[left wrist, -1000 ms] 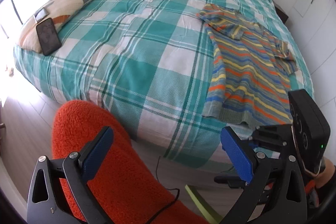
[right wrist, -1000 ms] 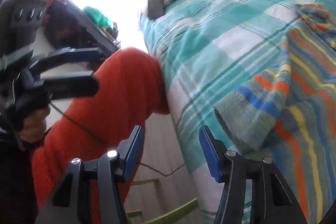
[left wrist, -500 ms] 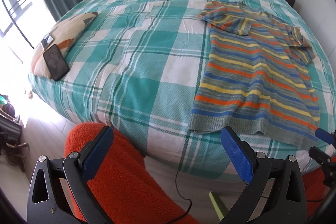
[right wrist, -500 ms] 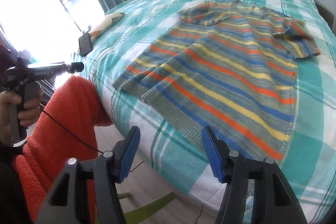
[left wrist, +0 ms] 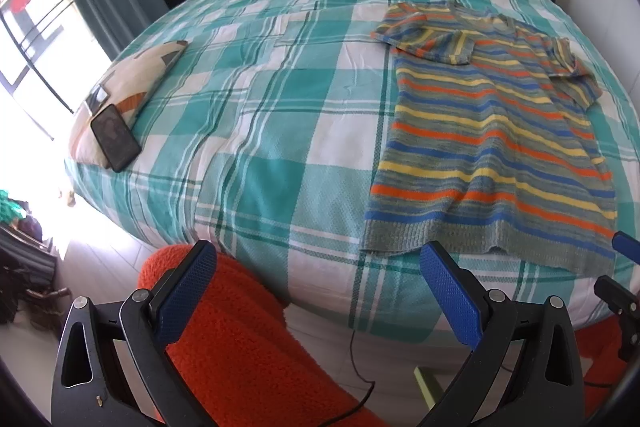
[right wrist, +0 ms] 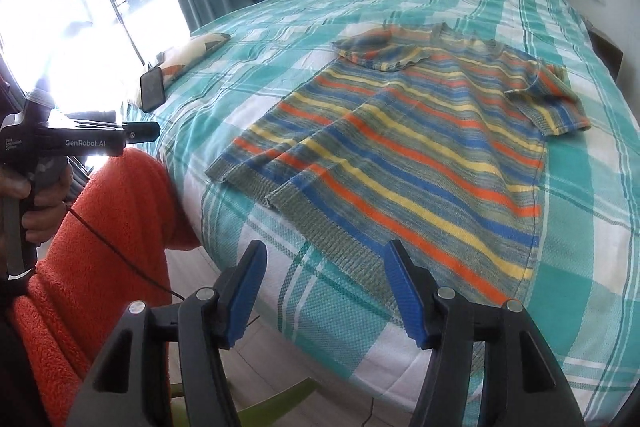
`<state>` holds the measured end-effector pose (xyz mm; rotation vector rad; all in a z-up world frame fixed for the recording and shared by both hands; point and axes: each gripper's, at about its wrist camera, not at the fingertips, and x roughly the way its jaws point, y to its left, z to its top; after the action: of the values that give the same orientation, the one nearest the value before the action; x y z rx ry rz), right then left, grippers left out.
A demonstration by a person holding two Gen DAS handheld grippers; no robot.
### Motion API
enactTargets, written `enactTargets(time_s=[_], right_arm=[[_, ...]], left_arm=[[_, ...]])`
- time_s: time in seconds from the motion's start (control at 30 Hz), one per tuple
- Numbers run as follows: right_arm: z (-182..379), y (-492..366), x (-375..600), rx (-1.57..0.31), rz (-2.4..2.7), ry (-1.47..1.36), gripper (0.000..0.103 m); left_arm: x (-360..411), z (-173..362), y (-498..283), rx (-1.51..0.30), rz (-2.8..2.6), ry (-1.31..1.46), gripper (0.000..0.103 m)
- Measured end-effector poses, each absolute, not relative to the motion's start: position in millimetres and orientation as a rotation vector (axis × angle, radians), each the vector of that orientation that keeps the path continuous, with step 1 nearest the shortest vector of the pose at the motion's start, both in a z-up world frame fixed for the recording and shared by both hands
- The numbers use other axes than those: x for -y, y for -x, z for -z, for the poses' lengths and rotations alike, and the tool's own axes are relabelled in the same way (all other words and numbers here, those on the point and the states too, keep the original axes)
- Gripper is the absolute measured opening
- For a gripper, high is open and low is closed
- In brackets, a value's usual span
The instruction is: Fold small clothes
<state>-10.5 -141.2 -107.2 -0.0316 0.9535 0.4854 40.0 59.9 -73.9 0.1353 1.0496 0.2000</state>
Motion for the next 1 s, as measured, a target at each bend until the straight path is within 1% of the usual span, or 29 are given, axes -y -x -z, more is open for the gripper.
enactTargets(time_s=[0.83, 0.9, 1.0], right_arm=[[107, 16, 136, -0.949, -0.487, 0.041, 0.061], [108, 15, 138, -0.954, -0.485, 0.038, 0.061], [101, 13, 158, -0.954, -0.442, 0.023, 0.061]], left_arm=[[-50, 78, -37, -1.061, -0.182, -0.161, 0.102], [-53, 80, -41, -1.058, -0.167, -0.172, 0.102], [-79, 90, -58, -1.073, -0.142, -0.13, 0.102]])
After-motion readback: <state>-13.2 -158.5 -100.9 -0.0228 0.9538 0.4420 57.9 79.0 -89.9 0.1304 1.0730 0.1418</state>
